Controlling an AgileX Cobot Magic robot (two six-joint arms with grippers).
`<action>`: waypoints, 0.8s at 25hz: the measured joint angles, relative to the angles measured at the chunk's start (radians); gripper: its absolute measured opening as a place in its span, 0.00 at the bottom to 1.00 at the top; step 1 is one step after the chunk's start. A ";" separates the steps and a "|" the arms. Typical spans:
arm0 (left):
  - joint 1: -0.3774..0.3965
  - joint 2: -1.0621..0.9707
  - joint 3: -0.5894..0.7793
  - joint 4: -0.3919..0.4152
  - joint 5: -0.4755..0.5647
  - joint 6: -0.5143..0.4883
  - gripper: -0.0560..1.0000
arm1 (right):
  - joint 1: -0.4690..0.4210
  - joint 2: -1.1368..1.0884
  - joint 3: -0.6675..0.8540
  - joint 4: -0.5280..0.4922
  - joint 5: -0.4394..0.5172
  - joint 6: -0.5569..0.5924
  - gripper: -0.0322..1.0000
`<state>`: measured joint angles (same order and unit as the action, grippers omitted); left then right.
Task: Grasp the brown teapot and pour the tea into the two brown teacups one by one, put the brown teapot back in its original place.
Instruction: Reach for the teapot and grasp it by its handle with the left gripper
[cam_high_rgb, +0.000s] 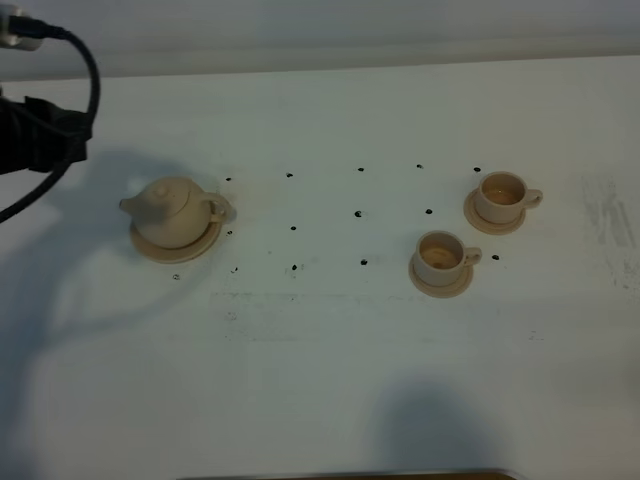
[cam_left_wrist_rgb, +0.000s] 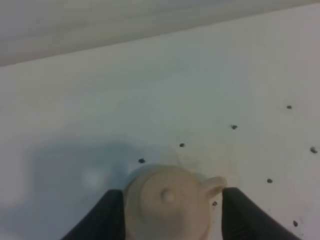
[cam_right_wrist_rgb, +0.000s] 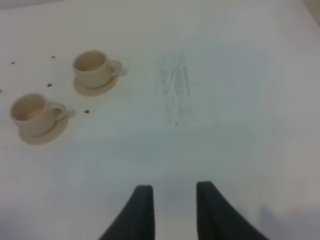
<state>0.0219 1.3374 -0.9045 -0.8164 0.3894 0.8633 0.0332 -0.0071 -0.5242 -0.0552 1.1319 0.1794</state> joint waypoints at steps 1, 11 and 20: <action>-0.021 0.017 -0.009 0.000 0.001 0.009 0.45 | -0.002 0.000 0.000 0.000 0.000 0.000 0.25; -0.176 0.184 -0.084 0.022 0.013 0.057 0.45 | -0.003 0.000 0.000 0.000 0.000 0.000 0.25; -0.255 0.250 -0.152 0.031 0.027 -0.013 0.45 | -0.003 0.000 0.000 0.000 0.000 0.000 0.25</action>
<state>-0.2333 1.5875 -1.0565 -0.7856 0.4160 0.8501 0.0302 -0.0071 -0.5242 -0.0552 1.1319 0.1794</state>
